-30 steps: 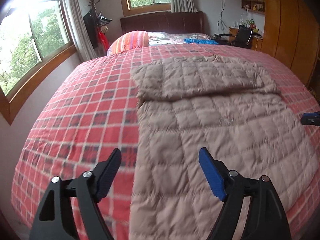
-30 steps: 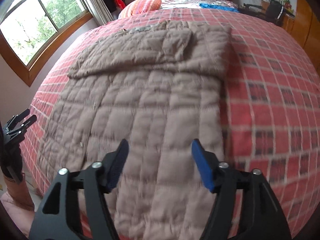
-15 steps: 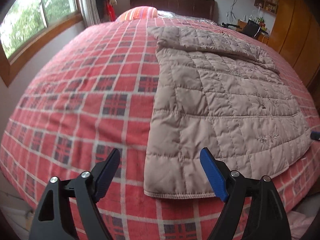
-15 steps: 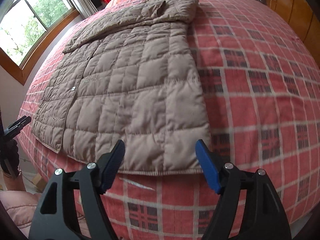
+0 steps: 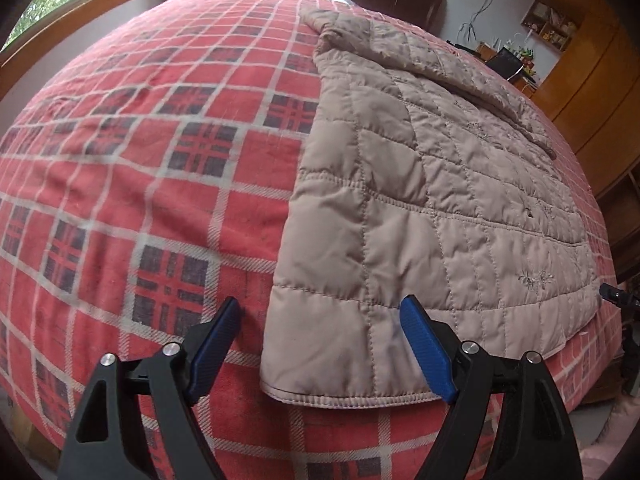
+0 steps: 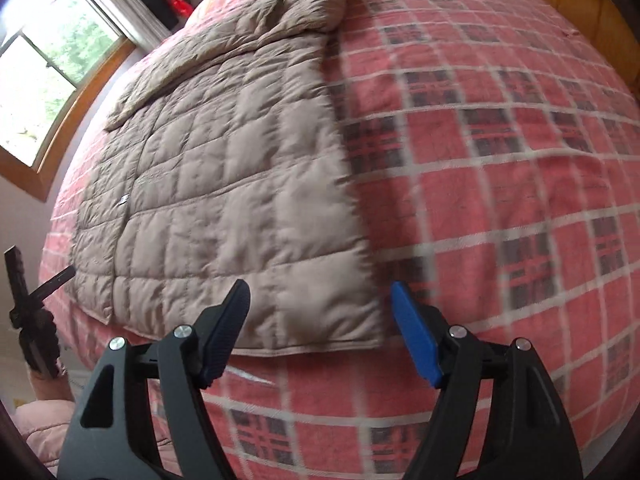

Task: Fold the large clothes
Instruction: 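Move both open grippers back toward the jacket hem, then grasp the hem corners with both grippers and lift them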

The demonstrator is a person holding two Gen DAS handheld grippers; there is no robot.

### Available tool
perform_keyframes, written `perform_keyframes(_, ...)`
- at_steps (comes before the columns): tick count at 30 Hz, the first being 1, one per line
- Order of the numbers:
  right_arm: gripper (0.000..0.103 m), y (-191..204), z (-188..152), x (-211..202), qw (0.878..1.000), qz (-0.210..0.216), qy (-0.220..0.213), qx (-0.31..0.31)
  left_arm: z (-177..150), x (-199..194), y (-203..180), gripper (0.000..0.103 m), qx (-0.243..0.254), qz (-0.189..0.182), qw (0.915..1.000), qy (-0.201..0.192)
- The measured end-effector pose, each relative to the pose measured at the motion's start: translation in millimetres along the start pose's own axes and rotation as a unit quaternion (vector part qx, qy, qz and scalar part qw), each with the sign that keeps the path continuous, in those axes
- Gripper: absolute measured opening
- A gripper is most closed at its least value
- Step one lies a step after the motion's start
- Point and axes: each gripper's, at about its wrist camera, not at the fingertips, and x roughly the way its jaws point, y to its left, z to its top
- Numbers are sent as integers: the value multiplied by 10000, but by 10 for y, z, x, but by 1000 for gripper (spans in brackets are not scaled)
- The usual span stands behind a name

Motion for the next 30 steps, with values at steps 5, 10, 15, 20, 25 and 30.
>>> perform_keyframes(5,73,-87,6,-26,9998,160,56,43,26,15,18,83,25,-35,10000,-2)
perform_keyframes(10,66,-163,-30,146,9991,301,276,126,35,38,-28,85,140,-148,9998,-2)
perform_keyframes(15,31,-100,-42,170,9986,470,249,-57,24,18,-100,64,257,-240,9994,76)
perform_keyframes(20,15,-5,-54,174,9981,528,225,-243,16,-2,-61,38,128,-149,9998,31)
perform_keyframes(25,11,16,-55,151,9978,581,164,-259,2,-86,-116,16,216,-165,9996,-91)
perform_keyframes(30,10,-3,-73,21,9975,669,-39,-244,9,-205,-253,13,465,87,9984,-310)
